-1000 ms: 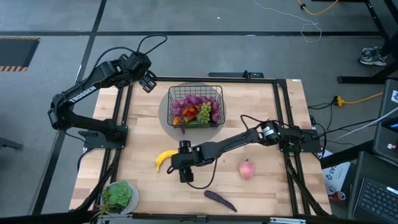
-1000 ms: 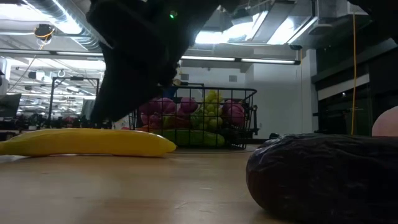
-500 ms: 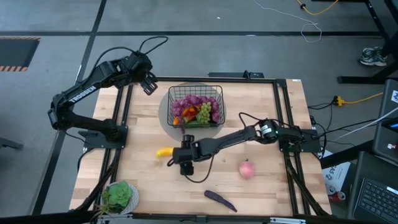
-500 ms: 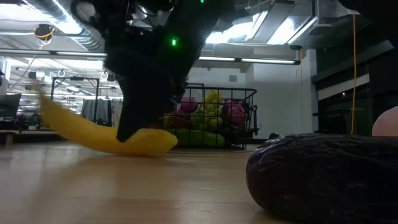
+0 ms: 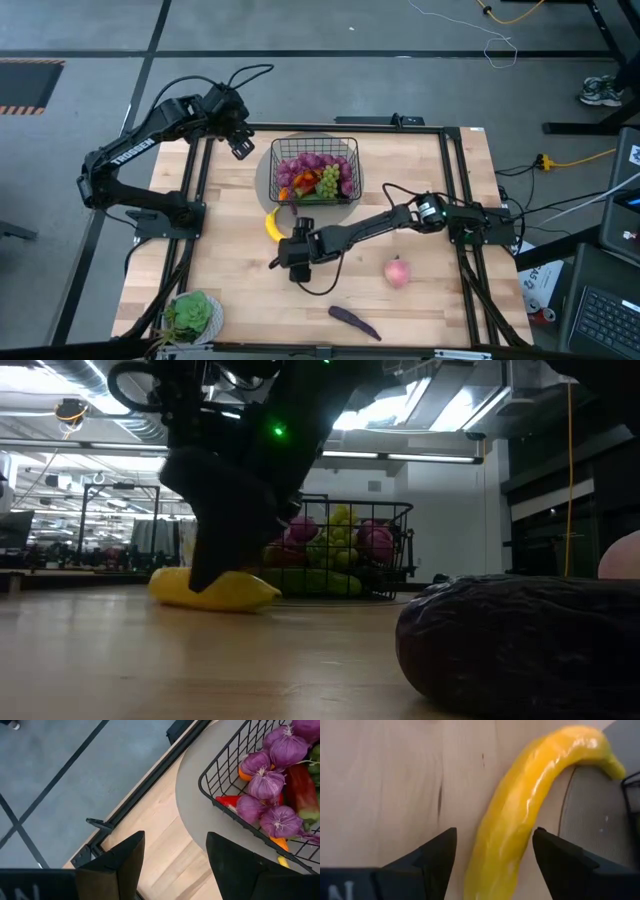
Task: Build produce basket
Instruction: Put the yellow banana into the wire basket
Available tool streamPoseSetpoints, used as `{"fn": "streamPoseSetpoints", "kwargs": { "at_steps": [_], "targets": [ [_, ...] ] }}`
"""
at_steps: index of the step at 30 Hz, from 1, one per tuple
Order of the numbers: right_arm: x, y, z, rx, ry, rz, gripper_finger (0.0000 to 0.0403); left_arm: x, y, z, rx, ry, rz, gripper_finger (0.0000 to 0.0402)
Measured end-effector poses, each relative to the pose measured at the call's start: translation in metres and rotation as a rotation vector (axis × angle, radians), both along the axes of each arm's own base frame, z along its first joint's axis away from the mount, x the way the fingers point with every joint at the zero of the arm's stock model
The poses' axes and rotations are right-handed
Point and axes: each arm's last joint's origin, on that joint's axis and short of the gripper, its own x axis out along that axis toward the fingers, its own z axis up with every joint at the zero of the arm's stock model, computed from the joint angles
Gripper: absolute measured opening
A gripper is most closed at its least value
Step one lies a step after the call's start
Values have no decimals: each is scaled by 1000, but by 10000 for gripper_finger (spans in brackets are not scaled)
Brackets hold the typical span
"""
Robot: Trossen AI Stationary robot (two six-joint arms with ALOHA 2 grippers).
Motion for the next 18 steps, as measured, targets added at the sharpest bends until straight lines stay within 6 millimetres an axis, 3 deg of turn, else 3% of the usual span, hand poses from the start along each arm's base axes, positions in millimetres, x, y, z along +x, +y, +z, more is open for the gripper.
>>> {"fn": "streamPoseSetpoints", "kwargs": {
  "at_steps": [7,18],
  "targets": [
    [1,-8,0,57,-23,-133,258,0,0,0,-1,-2,0,208],
    [1,-7,-1,140,0,-113,220,0,0,0,-1,-2,0,208]
  ]
}}
